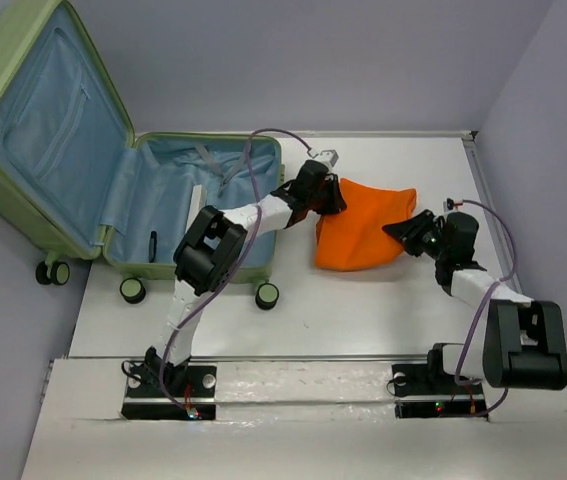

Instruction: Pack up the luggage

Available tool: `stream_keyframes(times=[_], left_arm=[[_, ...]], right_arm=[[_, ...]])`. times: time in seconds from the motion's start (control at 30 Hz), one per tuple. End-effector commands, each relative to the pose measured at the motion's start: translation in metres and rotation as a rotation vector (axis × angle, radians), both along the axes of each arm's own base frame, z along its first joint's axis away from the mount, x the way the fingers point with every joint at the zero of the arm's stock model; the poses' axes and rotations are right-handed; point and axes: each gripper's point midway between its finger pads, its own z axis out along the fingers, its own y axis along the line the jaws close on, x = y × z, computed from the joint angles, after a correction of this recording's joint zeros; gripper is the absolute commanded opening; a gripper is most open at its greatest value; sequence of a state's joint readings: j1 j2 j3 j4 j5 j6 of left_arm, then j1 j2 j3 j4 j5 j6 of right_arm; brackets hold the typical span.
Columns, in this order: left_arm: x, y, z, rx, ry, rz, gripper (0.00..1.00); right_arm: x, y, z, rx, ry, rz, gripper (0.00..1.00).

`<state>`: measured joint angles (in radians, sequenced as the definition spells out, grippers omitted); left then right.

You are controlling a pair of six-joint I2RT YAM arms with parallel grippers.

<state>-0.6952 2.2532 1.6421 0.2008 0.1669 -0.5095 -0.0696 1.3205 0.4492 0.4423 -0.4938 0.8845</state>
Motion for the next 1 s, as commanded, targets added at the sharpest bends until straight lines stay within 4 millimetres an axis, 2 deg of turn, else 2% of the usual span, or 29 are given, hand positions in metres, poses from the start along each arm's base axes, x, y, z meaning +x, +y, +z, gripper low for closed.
stream_keyframes(times=[0.0,0.07,0.13,0.17,0.2,0.27,0.3,0.33,0.37,0.4,0.43,0.47,0.5,0.53,0.57,0.63,0.67,0.7,0.73,0.77,0.8,0.83,0.87,0.9,0.93,0.97], left_arm=[[-0.021,-0.022,0.152,-0.2,-0.174,-0.11,0.06],[-0.017,-0.014,0.185,-0.242,-0.203,-0.11,0.06],[-0.014,-0.004,0.21,-0.28,-0.22,-0.116,0.06],[-0.011,0.0,0.225,-0.297,-0.238,-0.117,0.06],[-0.007,0.009,0.23,-0.286,-0.233,-0.097,0.06],[0.008,0.036,0.266,-0.282,-0.299,-0.045,0.06],[0.012,0.049,0.272,-0.265,-0.295,-0.026,0.06],[0.017,0.062,0.283,-0.262,-0.314,-0.006,0.06],[0.028,0.092,0.303,-0.257,-0.343,0.041,0.06],[0.032,0.111,0.304,-0.236,-0.33,0.072,0.06],[0.037,0.129,0.31,-0.22,-0.339,0.106,0.06],[0.051,0.171,0.321,-0.185,-0.372,0.201,0.06],[0.054,0.193,0.316,-0.148,-0.359,0.244,0.06],[0.054,0.214,0.323,-0.13,-0.374,0.286,0.06],[0.064,0.256,0.311,-0.07,-0.355,0.381,0.06],[0.068,0.297,0.3,-0.007,-0.347,0.49,0.06],[0.066,0.323,0.301,0.032,-0.357,0.579,0.06],[0.066,0.349,0.279,0.089,-0.316,0.648,0.33],[0.062,0.367,0.279,0.144,-0.321,0.708,0.54],[0.056,0.388,0.273,0.213,-0.306,0.791,0.75],[0.051,0.398,0.276,0.242,-0.314,0.826,0.99],[0.045,0.405,0.283,0.27,-0.335,0.846,0.99],[0.033,0.41,0.302,0.264,-0.377,0.867,0.99],[0.027,0.41,0.308,0.26,-0.394,0.869,0.99],[0.011,0.404,0.332,0.24,-0.447,0.863,0.99],[0.002,0.401,0.338,0.239,-0.465,0.859,0.99]], right_arm=[[0.006,0.014,0.086,-0.011,-0.238,0.099,0.07],[0.005,0.017,0.112,-0.003,-0.289,0.116,0.07],[0.005,0.026,0.128,-0.004,-0.323,0.131,0.07],[0.007,0.036,0.139,-0.007,-0.339,0.154,0.07],[0.009,0.043,0.145,-0.005,-0.346,0.166,0.07],[0.016,0.058,0.156,0.007,-0.361,0.192,0.07],[0.016,0.077,0.178,0.016,-0.403,0.234,0.07],[0.02,0.086,0.187,0.015,-0.42,0.232,0.07],[0.022,0.096,0.195,0.015,-0.435,0.246,0.07],[0.03,0.108,0.192,0.017,-0.421,0.261,0.07],[0.029,0.131,0.214,0.033,-0.464,0.301,0.07],[0.031,0.145,0.22,0.039,-0.477,0.327,0.07],[0.033,0.159,0.224,0.044,-0.486,0.351,0.07],[0.036,0.189,0.226,0.054,-0.486,0.398,0.07],[0.039,0.205,0.224,0.053,-0.487,0.428,0.07],[0.039,0.239,0.218,0.061,-0.481,0.504,0.07],[0.037,0.273,0.206,0.067,-0.463,0.563,0.07],[0.037,0.29,0.198,0.06,-0.448,0.59,0.11],[0.037,0.307,0.187,0.042,-0.43,0.612,0.39],[0.036,0.338,0.159,-0.03,-0.37,0.675,0.56],[0.039,0.351,0.144,-0.087,-0.344,0.69,0.9],[0.04,0.363,0.128,-0.153,-0.321,0.716,1.0],[0.042,0.373,0.113,-0.22,-0.295,0.734,1.0],[0.04,0.385,0.083,-0.328,-0.232,0.793,1.0],[0.043,0.388,0.071,-0.38,-0.213,0.791,1.0],[0.047,0.385,0.059,-0.427,-0.185,0.787,1.0]])
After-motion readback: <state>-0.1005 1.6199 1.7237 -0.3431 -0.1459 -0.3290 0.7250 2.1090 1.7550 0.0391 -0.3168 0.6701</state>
